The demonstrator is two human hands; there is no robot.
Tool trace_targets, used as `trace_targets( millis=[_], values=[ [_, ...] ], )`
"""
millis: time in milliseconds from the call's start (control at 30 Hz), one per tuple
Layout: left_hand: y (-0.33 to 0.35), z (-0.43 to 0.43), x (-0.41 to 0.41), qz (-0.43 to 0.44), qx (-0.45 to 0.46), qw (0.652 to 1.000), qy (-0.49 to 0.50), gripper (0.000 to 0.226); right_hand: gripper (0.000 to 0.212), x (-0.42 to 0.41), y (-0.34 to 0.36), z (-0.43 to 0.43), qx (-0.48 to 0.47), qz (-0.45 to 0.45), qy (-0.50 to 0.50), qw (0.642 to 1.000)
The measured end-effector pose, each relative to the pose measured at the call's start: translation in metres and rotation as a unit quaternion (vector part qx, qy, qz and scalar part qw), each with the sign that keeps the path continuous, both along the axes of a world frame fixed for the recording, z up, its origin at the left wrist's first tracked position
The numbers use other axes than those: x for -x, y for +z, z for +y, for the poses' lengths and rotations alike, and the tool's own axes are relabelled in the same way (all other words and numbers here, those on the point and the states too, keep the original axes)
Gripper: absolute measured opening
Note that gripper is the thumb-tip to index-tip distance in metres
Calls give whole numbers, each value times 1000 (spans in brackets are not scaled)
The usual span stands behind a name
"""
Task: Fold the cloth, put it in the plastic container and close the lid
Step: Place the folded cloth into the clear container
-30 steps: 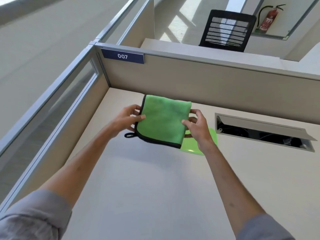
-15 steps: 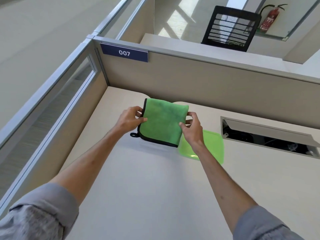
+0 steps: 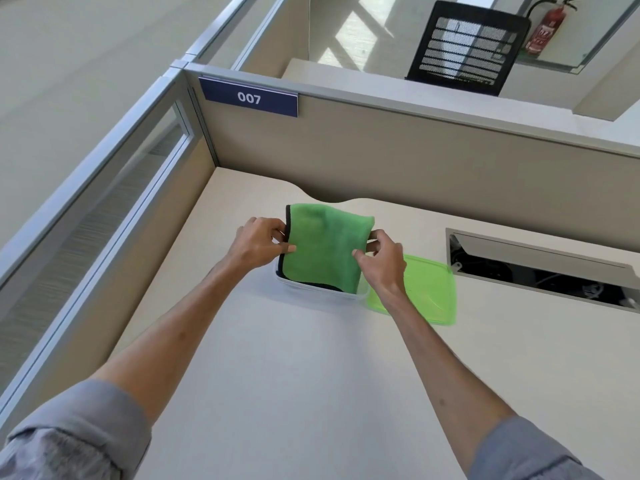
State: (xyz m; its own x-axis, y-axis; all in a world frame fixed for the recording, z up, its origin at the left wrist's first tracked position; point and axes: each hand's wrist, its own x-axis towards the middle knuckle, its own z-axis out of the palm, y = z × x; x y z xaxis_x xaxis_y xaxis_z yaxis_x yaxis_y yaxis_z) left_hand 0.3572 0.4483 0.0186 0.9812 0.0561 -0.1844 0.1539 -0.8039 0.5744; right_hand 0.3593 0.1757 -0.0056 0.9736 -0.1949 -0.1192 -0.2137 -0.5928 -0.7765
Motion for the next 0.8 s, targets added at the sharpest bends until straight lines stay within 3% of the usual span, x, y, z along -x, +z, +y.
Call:
trace_targets(
  millis=[100, 233, 400, 500, 567, 633, 733, 800],
  values=[
    [-3, -3, 6, -15, -61, 998, -13, 39, 25, 5, -2, -1, 98, -6, -2, 995],
    [-8, -3, 10, -10, -130, 991, -33, 50, 21, 9, -7, -3, 152, -23, 32, 988],
    [-12, -15, 20, -41, -172, 984, -29, 41, 29, 23, -20, -2, 250, -79, 24, 965],
    [-15, -13, 29, -113, -97, 988, 36, 34, 44, 27, -23, -4, 229, -70, -7, 971],
    [-11, -9, 34, -200, -48, 973, 103, 43, 56, 29, -23, -6, 201, -73, 2, 977],
    [-1, -9, 31, -250, -58, 959, 118, 40, 64, 29, -18, -7, 152, -110, -1, 982],
    [9, -11, 10, -226, -110, 968, -16, 49, 71, 19, -3, -6, 118, -163, 28, 979],
    [12, -17, -5, -175, -136, 966, -133, 64, 66, 5, 4, -4, 168, -169, 101, 966]
  ],
)
